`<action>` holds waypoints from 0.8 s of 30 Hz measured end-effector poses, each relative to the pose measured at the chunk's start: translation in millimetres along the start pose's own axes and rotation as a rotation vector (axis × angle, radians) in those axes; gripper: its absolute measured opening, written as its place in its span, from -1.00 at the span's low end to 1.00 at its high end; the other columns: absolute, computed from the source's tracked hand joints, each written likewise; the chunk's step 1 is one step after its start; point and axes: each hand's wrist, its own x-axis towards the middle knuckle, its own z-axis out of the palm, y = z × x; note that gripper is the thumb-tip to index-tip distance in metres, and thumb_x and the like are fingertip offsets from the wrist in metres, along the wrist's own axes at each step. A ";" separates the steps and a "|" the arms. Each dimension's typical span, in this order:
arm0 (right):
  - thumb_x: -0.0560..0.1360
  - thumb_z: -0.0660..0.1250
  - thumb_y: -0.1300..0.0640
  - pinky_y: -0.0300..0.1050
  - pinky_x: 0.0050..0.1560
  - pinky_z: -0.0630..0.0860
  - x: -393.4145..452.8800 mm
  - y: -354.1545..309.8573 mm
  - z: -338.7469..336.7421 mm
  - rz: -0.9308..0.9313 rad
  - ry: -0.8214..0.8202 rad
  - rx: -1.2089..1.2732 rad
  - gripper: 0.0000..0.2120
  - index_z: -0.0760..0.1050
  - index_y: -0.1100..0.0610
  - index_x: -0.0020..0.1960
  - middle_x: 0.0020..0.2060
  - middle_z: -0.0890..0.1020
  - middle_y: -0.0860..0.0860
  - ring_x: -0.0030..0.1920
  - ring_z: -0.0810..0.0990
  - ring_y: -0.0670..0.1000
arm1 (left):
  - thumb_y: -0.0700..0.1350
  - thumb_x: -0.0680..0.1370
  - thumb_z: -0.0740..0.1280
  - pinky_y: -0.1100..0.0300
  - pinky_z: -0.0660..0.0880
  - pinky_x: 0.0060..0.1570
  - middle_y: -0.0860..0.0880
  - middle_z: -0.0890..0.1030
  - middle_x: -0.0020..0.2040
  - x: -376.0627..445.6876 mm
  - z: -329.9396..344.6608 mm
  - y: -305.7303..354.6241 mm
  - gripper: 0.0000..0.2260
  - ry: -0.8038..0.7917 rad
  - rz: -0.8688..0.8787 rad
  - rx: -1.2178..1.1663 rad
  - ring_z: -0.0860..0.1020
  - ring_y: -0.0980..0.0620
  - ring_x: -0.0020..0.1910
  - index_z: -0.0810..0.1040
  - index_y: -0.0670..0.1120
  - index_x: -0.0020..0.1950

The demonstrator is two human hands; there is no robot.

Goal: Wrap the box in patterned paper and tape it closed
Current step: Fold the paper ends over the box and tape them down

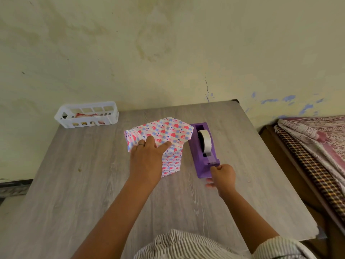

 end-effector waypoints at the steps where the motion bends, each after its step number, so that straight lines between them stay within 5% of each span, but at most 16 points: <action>1: 0.53 0.22 0.28 -0.01 -0.37 0.62 0.6 -1.9 -0.7 -0.001 -0.001 -0.020 -0.89 0.46 0.22 -0.16 -0.26 0.58 0.12 -0.36 0.65 0.11 | 0.07 0.54 0.30 0.07 0.27 0.36 -0.07 0.26 0.43 0.2 0.0 0.0 -0.42 0.000 -0.002 -0.001 0.29 -0.08 0.39 0.11 0.20 0.50; 11: 0.58 0.20 0.20 -0.11 -0.46 0.53 -11.8 11.3 -8.2 0.052 0.116 -0.196 -0.81 0.44 0.26 -0.17 -0.40 0.59 0.16 -0.48 0.59 0.04 | 0.01 0.54 0.31 0.13 0.35 0.29 -0.04 0.31 0.39 0.1 2.5 -1.2 -0.44 0.041 -0.013 -0.040 0.34 -0.03 0.33 0.16 0.19 0.49; 15: 0.54 0.27 0.18 0.02 -0.24 0.59 -31.2 7.2 -10.4 -0.163 0.156 -0.206 -0.82 0.48 0.16 -0.24 -0.36 0.58 0.08 -0.38 0.56 0.01 | 0.01 0.53 0.34 0.14 0.37 0.26 -0.02 0.34 0.39 -0.3 4.5 -5.2 -0.42 0.096 -0.037 -0.134 0.38 -0.02 0.31 0.17 0.12 0.49; 19: 0.50 0.34 0.18 -0.29 -0.27 0.44 -65.2 -38.2 -3.7 -0.438 -0.013 -0.163 -0.87 0.56 0.14 -0.22 -0.31 0.61 -0.04 -0.31 0.53 -0.13 | -0.09 0.51 0.37 0.13 0.44 0.11 -0.03 0.48 0.29 -1.4 7.9 -7.4 -0.49 0.192 -0.073 -0.278 0.49 -0.04 0.20 0.31 -0.02 0.43; 24: 0.52 0.34 0.17 -0.43 -0.40 0.36 -106.8 -90.5 13.8 -0.531 -0.338 0.081 -0.85 0.57 0.10 -0.23 -0.34 0.65 0.01 -0.45 0.51 -0.22 | -0.19 0.40 0.48 0.08 0.51 -0.16 -0.05 0.58 -0.06 -8.4 16.6 -5.6 -0.66 0.277 -0.066 -0.314 0.55 -0.09 -0.09 0.61 -0.02 0.16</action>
